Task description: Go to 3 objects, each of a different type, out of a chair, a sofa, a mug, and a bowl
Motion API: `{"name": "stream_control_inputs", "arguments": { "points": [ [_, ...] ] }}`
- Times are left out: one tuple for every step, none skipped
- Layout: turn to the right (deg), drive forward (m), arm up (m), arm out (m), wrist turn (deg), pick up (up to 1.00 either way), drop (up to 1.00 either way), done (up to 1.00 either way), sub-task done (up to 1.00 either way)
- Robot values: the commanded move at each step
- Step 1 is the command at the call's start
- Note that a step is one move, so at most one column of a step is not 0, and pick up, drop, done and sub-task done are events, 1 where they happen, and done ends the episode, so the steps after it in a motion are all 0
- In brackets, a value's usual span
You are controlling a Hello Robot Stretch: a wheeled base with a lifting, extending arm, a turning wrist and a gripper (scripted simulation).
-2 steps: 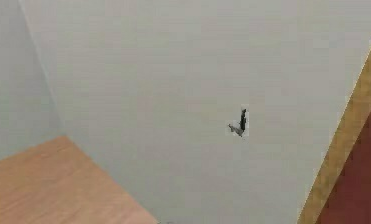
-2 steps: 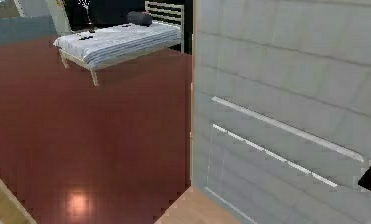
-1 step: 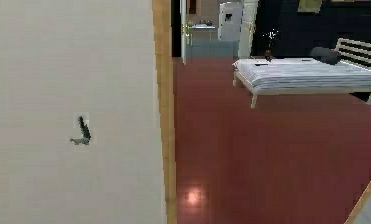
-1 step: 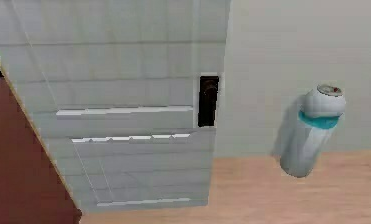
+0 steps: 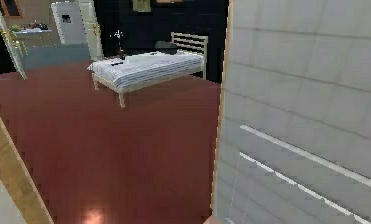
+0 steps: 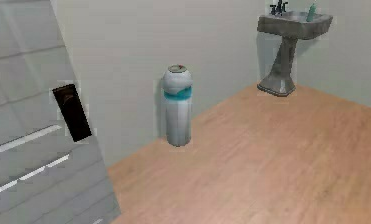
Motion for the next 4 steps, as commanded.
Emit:
{"name": "stream_control_inputs", "arguments": {
  "points": [
    [0.0, 0.55, 0.0, 0.0, 0.0, 0.0, 0.0, 0.0, 0.0],
    [-39.0, 0.0, 0.0, 0.0, 0.0, 0.0, 0.0, 0.0, 0.0],
    [0.0, 0.4, 0.0, 0.0, 0.0, 0.0, 0.0, 0.0, 0.0],
    [-45.0, 0.0, 0.0, 0.0, 0.0, 0.0, 0.0, 0.0, 0.0]
  ]
}}
